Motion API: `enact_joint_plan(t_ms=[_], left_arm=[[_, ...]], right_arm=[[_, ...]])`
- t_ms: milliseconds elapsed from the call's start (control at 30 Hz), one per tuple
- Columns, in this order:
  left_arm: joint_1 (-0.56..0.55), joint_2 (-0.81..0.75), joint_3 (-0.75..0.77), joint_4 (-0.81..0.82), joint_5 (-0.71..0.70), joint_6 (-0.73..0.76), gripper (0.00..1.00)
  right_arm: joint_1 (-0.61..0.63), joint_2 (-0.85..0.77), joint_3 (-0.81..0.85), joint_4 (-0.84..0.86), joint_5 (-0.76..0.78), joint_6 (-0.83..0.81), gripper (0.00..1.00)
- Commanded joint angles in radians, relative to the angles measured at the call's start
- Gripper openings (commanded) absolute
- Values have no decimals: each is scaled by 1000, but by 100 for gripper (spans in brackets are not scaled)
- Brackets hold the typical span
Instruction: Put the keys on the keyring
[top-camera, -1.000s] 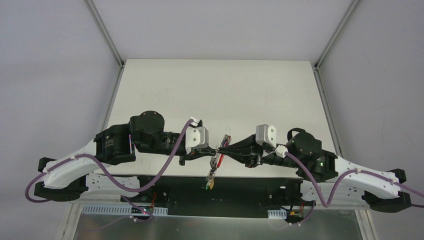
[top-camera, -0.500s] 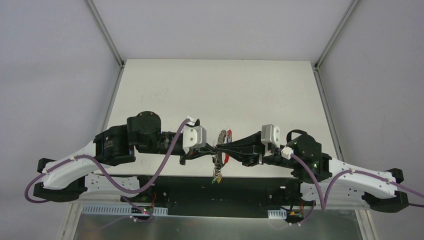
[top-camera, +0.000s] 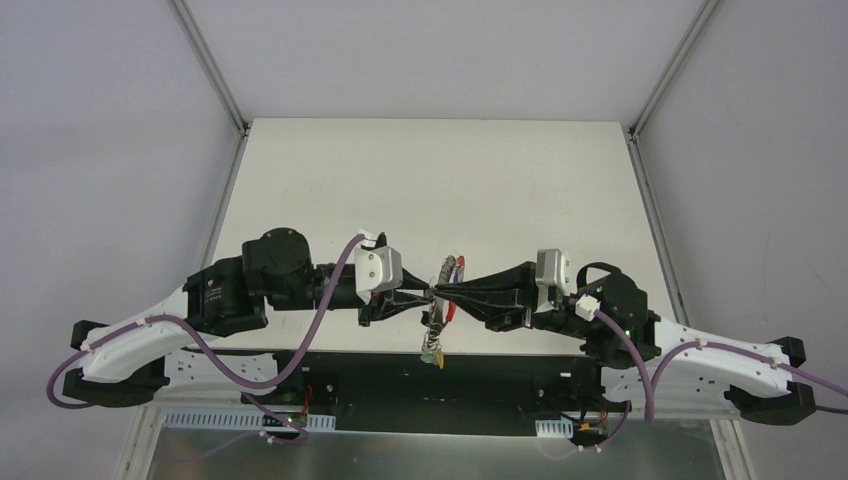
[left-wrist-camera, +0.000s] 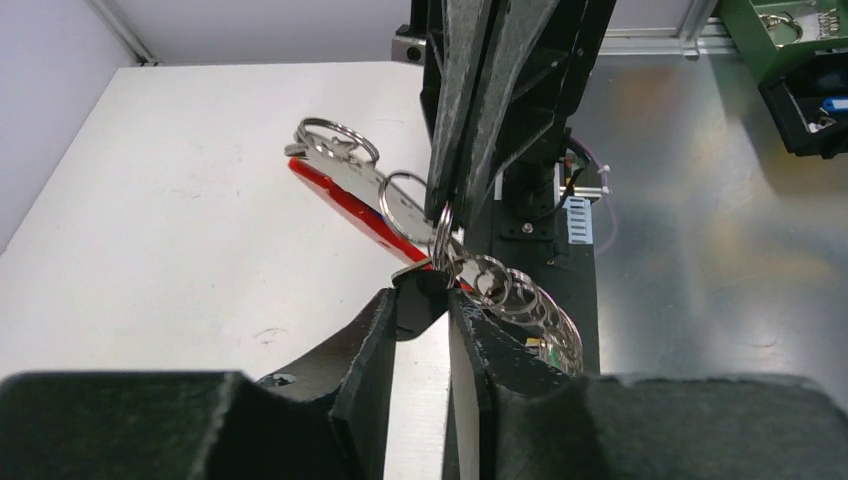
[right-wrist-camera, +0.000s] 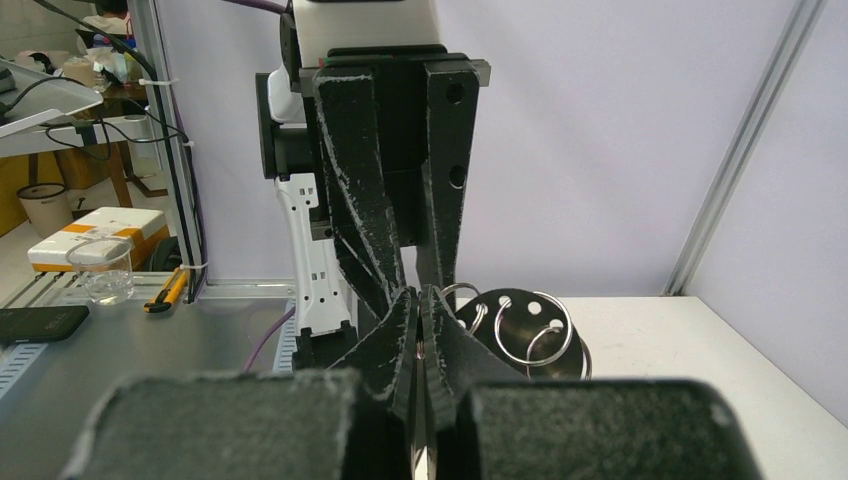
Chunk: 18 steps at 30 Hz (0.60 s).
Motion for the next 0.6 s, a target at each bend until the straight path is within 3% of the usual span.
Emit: enact_joint_plan(t_ms=[0,67,100,167,200,400,567], left_arm=[[1,-52,-35,48,-58,-21,27],[1,-83,-55,53,-78,-26,33],[1,-95,-66,57,-87,-28,40],[1,-120,-88,68,-96,-36,95],[1,-126,-97,74,-98,-42,98],[1,-122,-116,97,-117,-114,99],[1,-106,-162,125,-280,-146,99]], right_arm=[[6,-32,3,56,70,-2,0],[6,-31,5,30,95,-4,0],[6,-32,5,19,125,-5,0],[6,-31,6,-3,161,-7,0],[6,-29,6,-10,181,-9,0],[6,-16,-10,-8,265,-14,0],[6,22,-14,28,327,0,0]])
